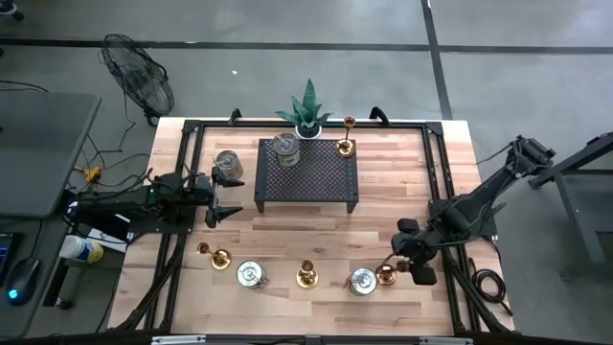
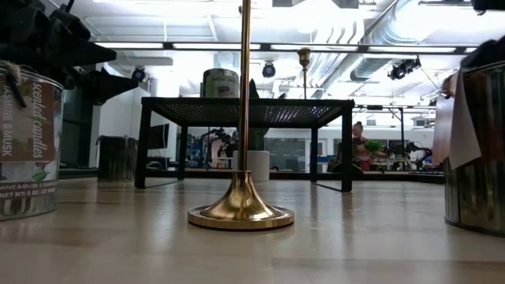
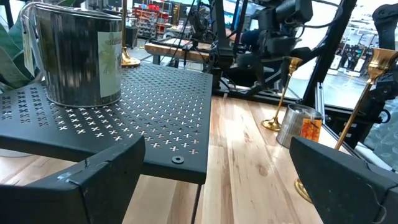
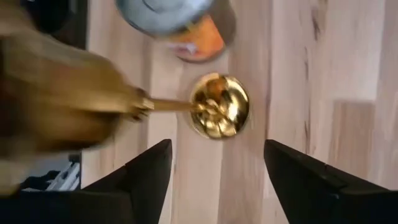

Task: Pick & Place candle stick holders
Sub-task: Align the gold candle holder on the shelf with the other gold candle holder

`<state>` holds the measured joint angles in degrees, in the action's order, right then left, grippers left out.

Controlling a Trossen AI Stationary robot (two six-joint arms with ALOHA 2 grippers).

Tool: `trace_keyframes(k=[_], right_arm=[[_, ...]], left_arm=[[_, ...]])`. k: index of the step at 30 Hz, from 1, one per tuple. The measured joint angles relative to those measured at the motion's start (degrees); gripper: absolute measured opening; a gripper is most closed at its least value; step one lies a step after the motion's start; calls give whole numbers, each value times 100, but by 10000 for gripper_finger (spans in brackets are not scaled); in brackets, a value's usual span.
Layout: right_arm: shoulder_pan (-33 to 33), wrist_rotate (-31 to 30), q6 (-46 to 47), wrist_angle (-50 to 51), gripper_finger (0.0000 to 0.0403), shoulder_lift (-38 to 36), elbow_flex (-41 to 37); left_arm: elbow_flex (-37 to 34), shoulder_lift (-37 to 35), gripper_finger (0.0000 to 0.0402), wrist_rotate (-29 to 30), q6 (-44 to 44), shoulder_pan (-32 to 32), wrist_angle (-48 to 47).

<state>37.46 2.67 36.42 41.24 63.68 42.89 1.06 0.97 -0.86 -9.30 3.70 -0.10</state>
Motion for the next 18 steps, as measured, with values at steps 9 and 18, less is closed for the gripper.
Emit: trace_keyframes(k=[9,18], right_arm=[[127,-512,-383,-317,245,2,-91],[179,-405,-397,-1425,245,2,-574]], left_arm=[[0,0,392,2,0,0,0],[-2,1,392,1,-1,0,0]])
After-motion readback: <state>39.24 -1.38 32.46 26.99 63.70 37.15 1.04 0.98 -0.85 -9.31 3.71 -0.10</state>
